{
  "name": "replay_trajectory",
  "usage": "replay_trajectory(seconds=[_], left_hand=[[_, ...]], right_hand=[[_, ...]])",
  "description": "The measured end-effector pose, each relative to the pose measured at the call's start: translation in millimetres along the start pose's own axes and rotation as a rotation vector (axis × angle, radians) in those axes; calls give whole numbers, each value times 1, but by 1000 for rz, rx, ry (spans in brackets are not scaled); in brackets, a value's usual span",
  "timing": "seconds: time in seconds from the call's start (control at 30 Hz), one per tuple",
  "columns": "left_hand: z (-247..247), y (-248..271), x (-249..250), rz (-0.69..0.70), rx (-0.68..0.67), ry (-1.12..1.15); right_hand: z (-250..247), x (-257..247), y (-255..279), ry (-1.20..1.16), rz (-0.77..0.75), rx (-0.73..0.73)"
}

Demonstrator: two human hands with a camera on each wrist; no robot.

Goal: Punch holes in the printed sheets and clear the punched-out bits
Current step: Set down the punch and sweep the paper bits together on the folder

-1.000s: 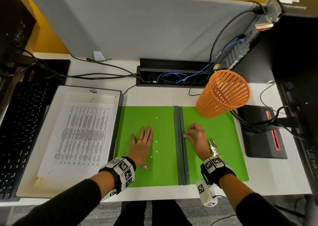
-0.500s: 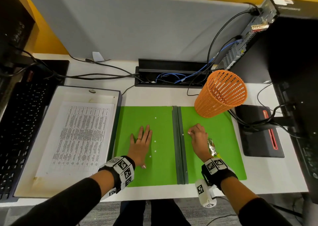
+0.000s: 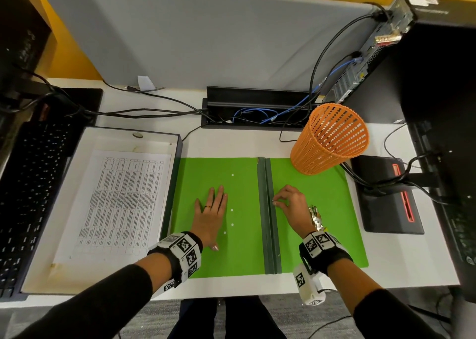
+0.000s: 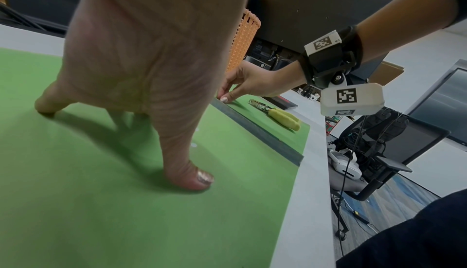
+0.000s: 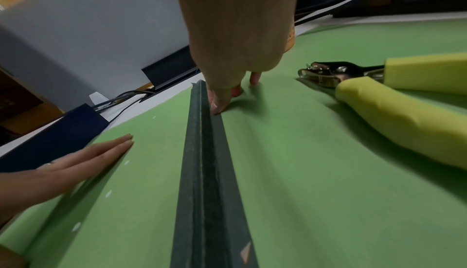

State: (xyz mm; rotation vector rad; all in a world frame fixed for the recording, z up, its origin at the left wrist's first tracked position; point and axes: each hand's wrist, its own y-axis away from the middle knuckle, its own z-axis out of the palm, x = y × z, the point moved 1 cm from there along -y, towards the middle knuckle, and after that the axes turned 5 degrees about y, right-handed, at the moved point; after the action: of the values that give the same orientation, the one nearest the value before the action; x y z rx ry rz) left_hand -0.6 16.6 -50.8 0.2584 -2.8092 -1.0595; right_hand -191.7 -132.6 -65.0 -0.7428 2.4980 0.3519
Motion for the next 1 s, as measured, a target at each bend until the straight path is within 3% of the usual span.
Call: replay_trajectory(seconds=[0.27, 0.6, 1.0], left_hand=[[-2, 1, 0, -5, -17, -21], [-6, 4, 1, 1, -28, -2], [-5, 3, 1, 4, -29, 27]], right_hand=[[8, -2, -4, -7, 45, 17], [12, -15, 0, 322, 19, -27], [0, 3, 5, 164, 57, 5]])
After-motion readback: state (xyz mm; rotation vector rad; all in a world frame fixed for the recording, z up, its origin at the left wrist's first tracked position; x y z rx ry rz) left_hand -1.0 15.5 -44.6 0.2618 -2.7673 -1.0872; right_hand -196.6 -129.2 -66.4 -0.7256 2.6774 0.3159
